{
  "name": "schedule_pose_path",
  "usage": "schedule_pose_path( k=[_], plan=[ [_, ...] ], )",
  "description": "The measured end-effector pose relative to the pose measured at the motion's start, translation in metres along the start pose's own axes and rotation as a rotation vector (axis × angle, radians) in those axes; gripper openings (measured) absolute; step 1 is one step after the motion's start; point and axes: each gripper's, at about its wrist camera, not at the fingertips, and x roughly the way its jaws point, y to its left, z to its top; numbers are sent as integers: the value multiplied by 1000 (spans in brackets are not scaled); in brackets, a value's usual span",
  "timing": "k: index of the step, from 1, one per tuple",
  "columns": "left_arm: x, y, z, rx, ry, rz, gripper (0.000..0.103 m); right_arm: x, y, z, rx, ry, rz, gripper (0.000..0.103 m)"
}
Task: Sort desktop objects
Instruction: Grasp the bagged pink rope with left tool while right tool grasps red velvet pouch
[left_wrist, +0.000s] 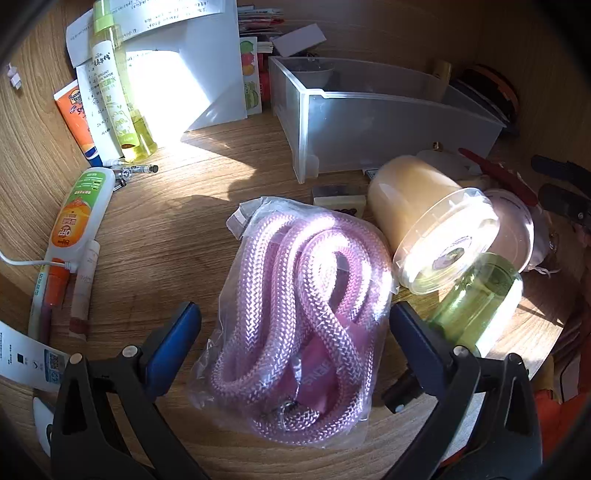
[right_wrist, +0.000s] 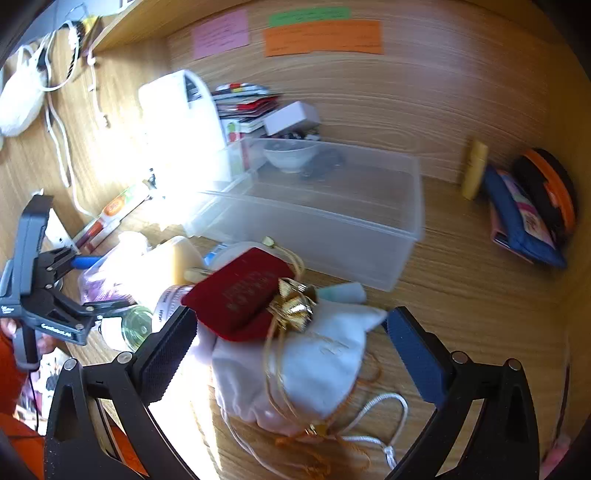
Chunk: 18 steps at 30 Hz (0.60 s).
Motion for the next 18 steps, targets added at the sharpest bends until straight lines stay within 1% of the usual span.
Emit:
schedule_pose_path(
  k=[2, 5, 8, 13, 14, 15, 17, 18],
  plan=[
    [5, 1, 1, 0, 6, 0, 103, 5, 4, 3, -30, 7, 2, 101],
    [7, 4, 3, -8, -9, 1, 103, 14, 8, 8, -76, 30, 9, 95],
    [9, 2, 4, -22, -24, 1, 103, 21, 8, 15, -83, 52, 39, 93],
    [12, -2, 6, -27, -35, 0, 103, 31, 5, 22, -71, 100, 91, 92],
    [13, -3, 6, -30, -38, -1, 103, 34, 1, 23, -58, 118, 110, 91],
    [13, -3, 6, -32, -42, 1, 102, 36, -1, 24, -50, 128, 124, 87],
    [13, -2, 6, -34, -52, 5, 99, 43, -6, 24, -29, 167, 150, 80],
    [13, -2, 7, -34, -57, 9, 95, 46, -8, 25, -17, 182, 162, 76]
  ],
)
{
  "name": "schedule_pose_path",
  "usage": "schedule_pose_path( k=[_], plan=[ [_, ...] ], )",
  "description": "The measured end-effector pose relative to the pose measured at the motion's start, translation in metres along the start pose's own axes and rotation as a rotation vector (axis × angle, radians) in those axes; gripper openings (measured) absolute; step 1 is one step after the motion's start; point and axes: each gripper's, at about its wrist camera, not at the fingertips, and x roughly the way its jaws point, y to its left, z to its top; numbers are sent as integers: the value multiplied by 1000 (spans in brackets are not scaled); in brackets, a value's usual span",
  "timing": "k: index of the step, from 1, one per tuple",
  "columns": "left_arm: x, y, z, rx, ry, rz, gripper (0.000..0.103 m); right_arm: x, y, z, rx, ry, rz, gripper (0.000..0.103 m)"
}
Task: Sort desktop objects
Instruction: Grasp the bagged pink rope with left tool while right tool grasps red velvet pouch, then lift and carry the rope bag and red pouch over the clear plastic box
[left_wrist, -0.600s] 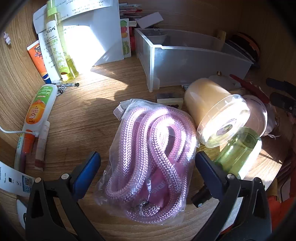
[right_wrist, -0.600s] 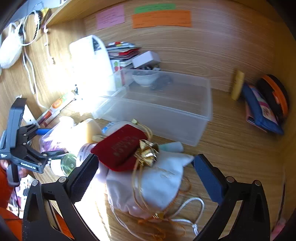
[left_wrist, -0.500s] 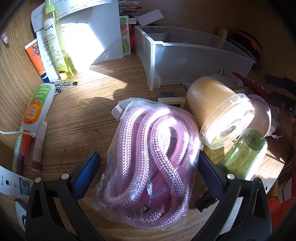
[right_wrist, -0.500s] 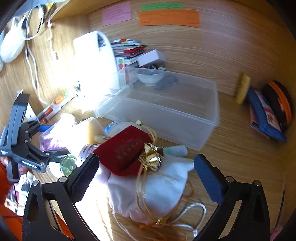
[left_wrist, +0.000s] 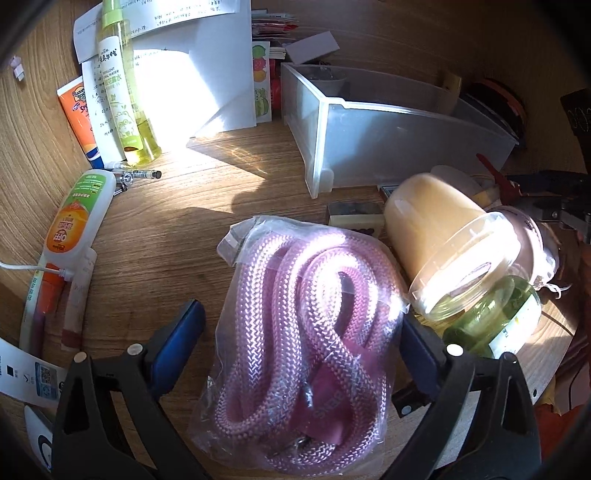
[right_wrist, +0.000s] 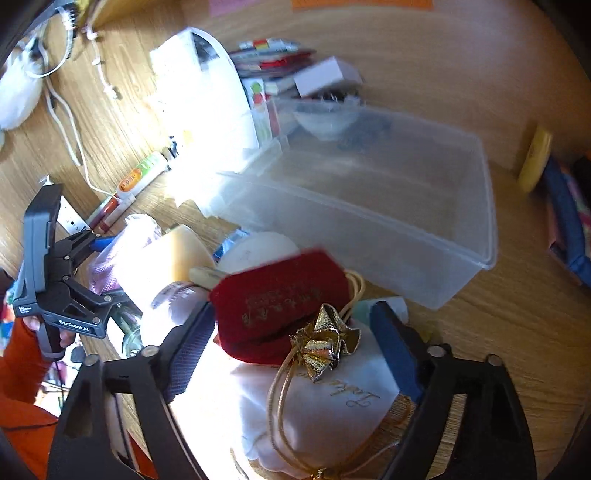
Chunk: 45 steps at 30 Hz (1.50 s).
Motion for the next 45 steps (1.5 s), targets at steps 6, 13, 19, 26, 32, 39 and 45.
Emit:
schedule_pose_path(
  k=[6, 13, 19, 26, 32, 39, 45],
  plan=[
    [-4, 3, 1, -11, -21, 0, 75, 2, -2, 2, 7, 14, 31, 57],
    [-5, 5, 2, -34, -33, 11, 64, -1, 5, 0, -37, 0, -11, 43],
    [-8, 14, 5, -92, -55, 10, 62, -14, 5, -1, -37, -37, -38, 29],
    [-25, 17, 10, -127, -114, 18, 61, -31, 4, -2, -36, -89, -70, 23],
    [-40, 13, 19, -138, -173, 26, 59, -46, 6, 3, -29, -141, -78, 19],
    [-53, 9, 27, -146, -227, 21, 58, -55, 7, 4, -21, -178, -83, 15],
    [-69, 4, 37, -139, -280, 19, 58, -75, 4, 8, -15, -243, -102, 15]
  ],
)
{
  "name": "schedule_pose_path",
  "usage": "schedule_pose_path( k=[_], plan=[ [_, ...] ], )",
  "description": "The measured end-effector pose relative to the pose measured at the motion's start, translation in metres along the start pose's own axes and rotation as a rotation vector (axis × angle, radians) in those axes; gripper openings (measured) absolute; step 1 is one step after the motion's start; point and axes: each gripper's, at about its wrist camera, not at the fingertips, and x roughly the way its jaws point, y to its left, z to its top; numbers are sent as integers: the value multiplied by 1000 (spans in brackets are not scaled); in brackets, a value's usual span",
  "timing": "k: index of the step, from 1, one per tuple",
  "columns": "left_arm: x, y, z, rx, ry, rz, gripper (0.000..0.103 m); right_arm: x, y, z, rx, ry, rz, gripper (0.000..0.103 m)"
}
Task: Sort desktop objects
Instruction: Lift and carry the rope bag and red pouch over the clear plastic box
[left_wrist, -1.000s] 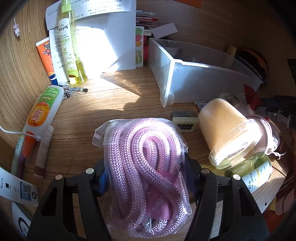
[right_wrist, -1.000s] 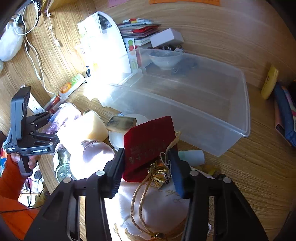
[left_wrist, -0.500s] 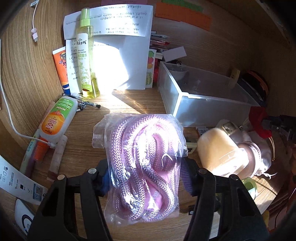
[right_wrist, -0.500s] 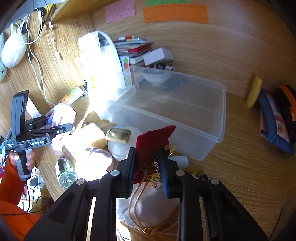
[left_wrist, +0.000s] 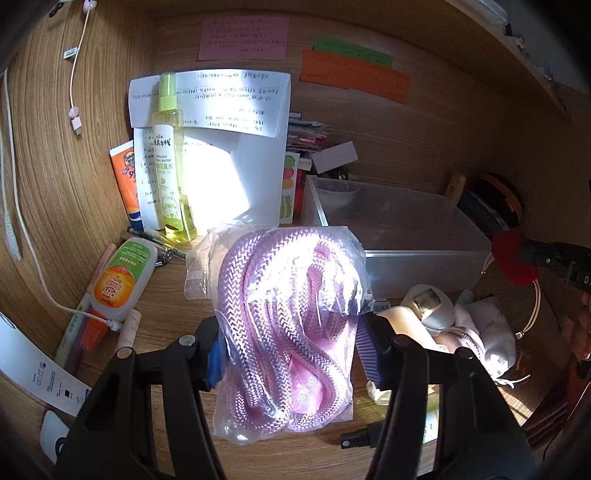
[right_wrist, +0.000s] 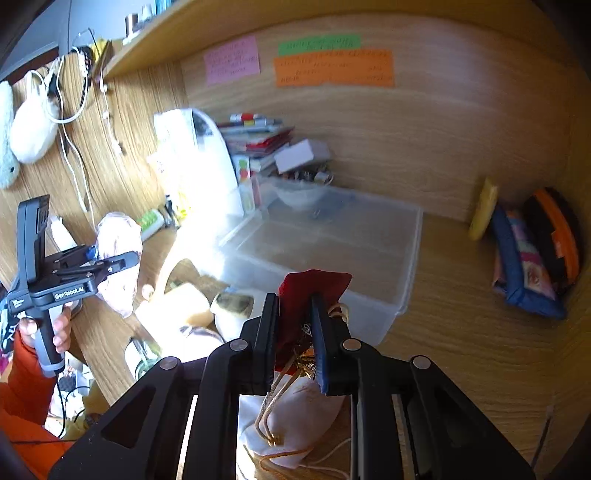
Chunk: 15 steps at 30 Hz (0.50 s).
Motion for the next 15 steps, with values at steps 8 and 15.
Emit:
schedule_pose_path(
  k=[8, 15],
  plan=[
    [-10, -12, 20, 9, -68, -28, 58, -22, -3, 14, 0, -75, -18, 15],
    [-9, -24, 38, 36, -97, -48, 58, -24, -8, 25, 22, -107, -25, 15]
  ],
)
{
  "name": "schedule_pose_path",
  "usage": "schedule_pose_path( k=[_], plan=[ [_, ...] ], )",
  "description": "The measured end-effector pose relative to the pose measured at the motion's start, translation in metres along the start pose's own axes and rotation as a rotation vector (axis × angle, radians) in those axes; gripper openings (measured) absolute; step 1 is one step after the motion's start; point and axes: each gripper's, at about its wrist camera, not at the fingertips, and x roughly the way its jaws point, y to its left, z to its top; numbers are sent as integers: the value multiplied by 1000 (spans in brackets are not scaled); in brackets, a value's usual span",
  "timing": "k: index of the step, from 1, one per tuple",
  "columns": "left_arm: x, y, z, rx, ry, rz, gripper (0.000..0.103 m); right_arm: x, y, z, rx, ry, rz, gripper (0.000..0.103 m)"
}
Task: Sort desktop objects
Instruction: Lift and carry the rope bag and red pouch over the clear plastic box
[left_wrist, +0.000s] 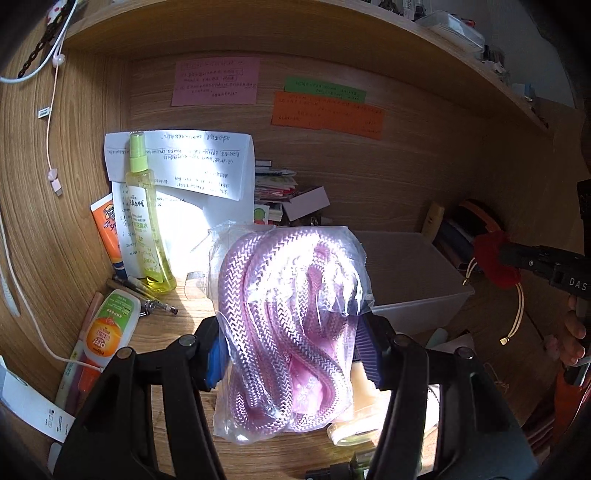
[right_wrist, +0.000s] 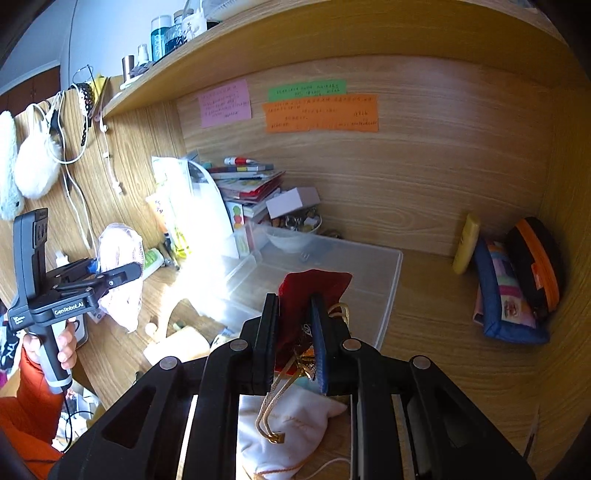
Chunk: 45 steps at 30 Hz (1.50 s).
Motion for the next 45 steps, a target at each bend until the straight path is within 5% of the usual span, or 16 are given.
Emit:
schedule_pose_path(
  k=[15, 30, 45],
  plan=[
    [37, -20, 42, 13, -25, -57, 58, 24, -12, 32, -19, -55, -53, 15],
    [100, -33, 59, 39, 56, -86, 58, 78, -25, 43, -26, 34, -87, 15],
    [153, -29, 40, 53, 183, -77, 58, 121, -32, 24, -27, 143, -222, 15]
  ],
)
